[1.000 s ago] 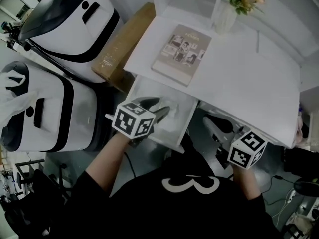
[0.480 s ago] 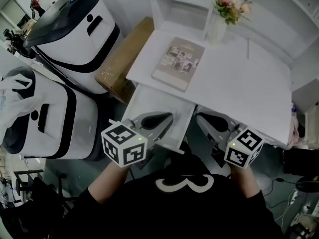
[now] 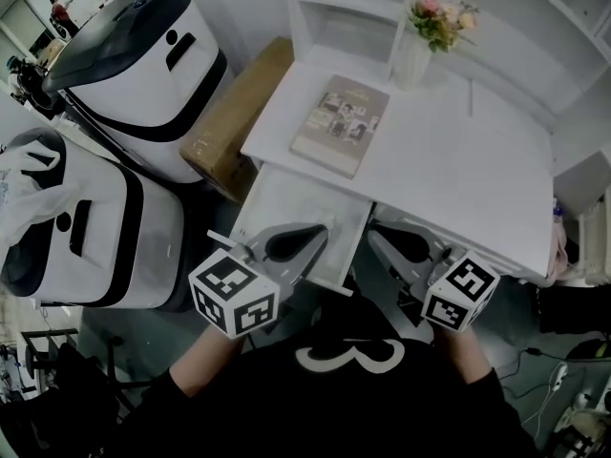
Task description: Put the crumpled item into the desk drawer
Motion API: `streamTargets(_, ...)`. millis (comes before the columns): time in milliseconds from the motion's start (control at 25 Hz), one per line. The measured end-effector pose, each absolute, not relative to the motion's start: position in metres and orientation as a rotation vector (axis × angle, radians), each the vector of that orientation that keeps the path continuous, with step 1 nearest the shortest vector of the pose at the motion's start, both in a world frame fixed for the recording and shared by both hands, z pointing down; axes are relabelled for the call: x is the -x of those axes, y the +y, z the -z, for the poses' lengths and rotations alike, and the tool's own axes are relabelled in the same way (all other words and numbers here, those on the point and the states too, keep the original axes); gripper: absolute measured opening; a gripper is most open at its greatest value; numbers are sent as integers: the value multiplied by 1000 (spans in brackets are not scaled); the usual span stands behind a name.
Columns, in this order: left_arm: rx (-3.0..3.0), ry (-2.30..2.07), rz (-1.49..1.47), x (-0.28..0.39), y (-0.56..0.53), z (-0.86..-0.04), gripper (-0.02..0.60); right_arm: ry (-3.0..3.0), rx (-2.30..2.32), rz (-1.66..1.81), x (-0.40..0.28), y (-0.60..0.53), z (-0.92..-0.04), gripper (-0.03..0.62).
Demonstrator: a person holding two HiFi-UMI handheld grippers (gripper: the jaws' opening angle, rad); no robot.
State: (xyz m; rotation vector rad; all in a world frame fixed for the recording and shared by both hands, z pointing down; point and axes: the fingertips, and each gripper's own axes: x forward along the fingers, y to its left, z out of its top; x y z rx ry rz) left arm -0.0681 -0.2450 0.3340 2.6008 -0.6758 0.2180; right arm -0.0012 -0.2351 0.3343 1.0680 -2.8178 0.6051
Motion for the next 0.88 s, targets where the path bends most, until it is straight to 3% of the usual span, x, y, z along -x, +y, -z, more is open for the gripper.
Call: streamTargets(880,-2618,-681,-307,48,-238,-354,11,-2772,-1096,-628,-18,-223,-355,2)
